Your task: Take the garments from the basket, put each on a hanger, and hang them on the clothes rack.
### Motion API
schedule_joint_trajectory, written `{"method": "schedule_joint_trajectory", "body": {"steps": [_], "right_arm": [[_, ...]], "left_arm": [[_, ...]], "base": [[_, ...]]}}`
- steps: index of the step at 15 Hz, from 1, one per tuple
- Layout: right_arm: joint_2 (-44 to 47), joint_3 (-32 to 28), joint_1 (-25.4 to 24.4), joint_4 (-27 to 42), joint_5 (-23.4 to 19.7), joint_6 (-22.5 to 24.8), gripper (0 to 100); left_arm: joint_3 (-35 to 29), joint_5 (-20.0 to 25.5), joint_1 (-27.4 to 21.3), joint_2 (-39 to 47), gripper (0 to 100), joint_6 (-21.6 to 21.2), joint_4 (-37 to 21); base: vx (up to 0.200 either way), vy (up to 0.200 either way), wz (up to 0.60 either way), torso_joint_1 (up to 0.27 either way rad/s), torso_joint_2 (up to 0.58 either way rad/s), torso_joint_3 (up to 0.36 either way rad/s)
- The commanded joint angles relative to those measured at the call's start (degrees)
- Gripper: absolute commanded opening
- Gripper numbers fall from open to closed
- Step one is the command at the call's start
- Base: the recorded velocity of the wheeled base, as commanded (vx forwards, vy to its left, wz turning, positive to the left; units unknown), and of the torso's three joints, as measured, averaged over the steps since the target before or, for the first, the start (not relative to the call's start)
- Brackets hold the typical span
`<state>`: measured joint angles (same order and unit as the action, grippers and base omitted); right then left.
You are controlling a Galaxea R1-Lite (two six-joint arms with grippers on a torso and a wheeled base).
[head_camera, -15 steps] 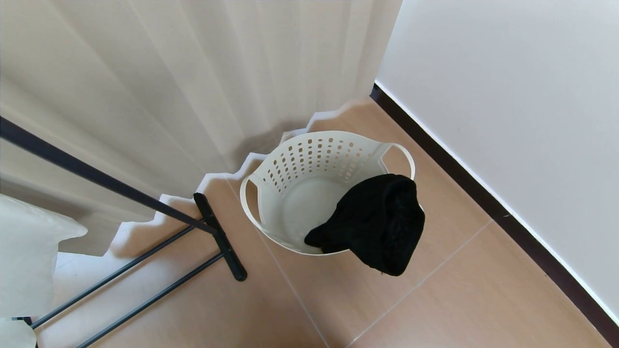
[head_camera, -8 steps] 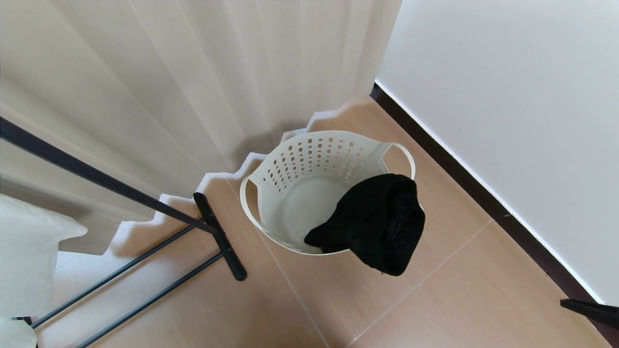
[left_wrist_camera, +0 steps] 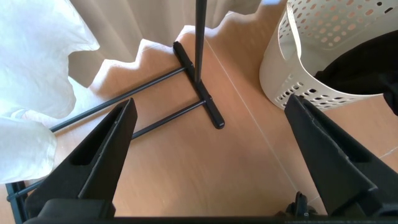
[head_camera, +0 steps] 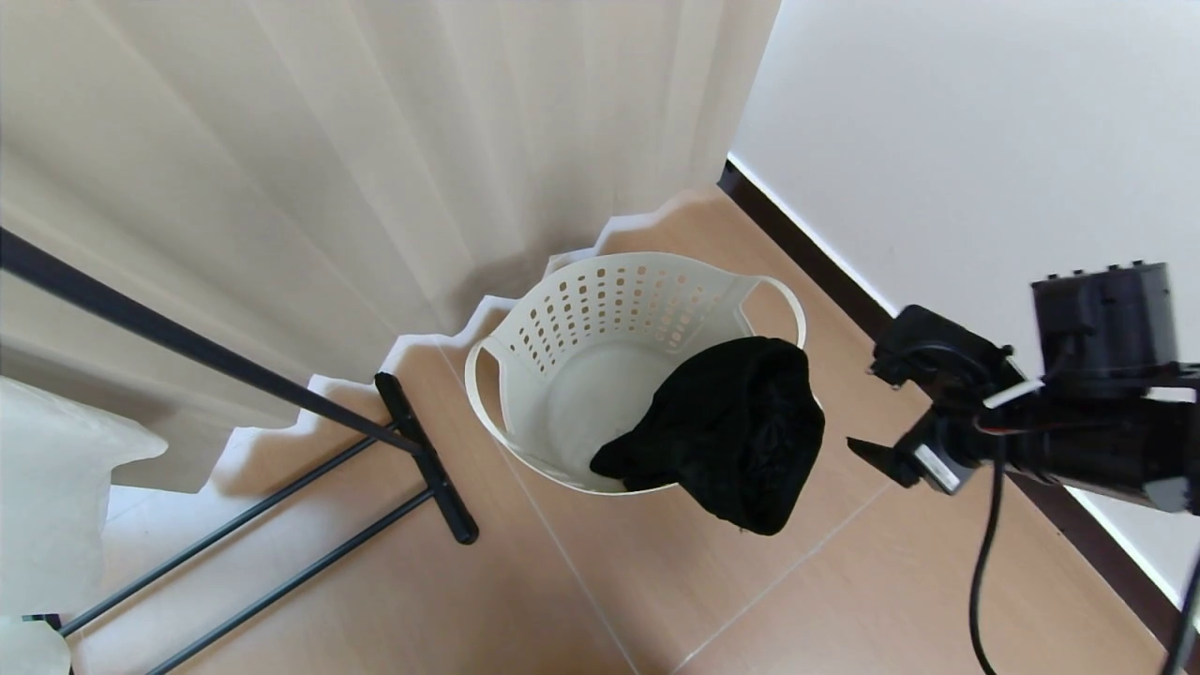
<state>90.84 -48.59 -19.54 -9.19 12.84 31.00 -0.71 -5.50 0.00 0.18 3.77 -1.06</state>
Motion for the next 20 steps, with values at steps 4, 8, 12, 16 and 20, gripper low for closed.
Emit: {"method": "schedule_joint_trajectory", "body": {"steps": [4,8,12,16,20], "right_arm": [[17.79,-6.6,-1.55,-11.11,3.16,3.63,100],[18.84,-6.78,-1.11,-16.21,3.16,5.12,100],[22.89,-6.16,-0.76,-28.95,3.16,5.12,100],[24.29,-6.43,-0.15,-33.08,2.98,5.12,100],[25.44,-6.96,0.12,-33.35,3.07,5.03,100]], "left_arm": [[0.0,-0.04,0.0,0.08,100,0.01,0.01],[0.0,-0.04,0.0,0.08,100,0.01,0.09],[0.0,-0.04,0.0,0.08,100,0.01,0.09],[0.0,-0.04,0.0,0.08,100,0.01,0.09],[0.0,-0.04,0.0,0.08,100,0.01,0.01]], "base": [[0.0,0.0,0.0,0.0,0.0,0.0],[0.0,0.0,0.0,0.0,0.0,0.0],[0.0,0.0,0.0,0.0,0.0,0.0],[0.0,0.0,0.0,0.0,0.0,0.0],[0.0,0.0,0.0,0.0,0.0,0.0]]}}
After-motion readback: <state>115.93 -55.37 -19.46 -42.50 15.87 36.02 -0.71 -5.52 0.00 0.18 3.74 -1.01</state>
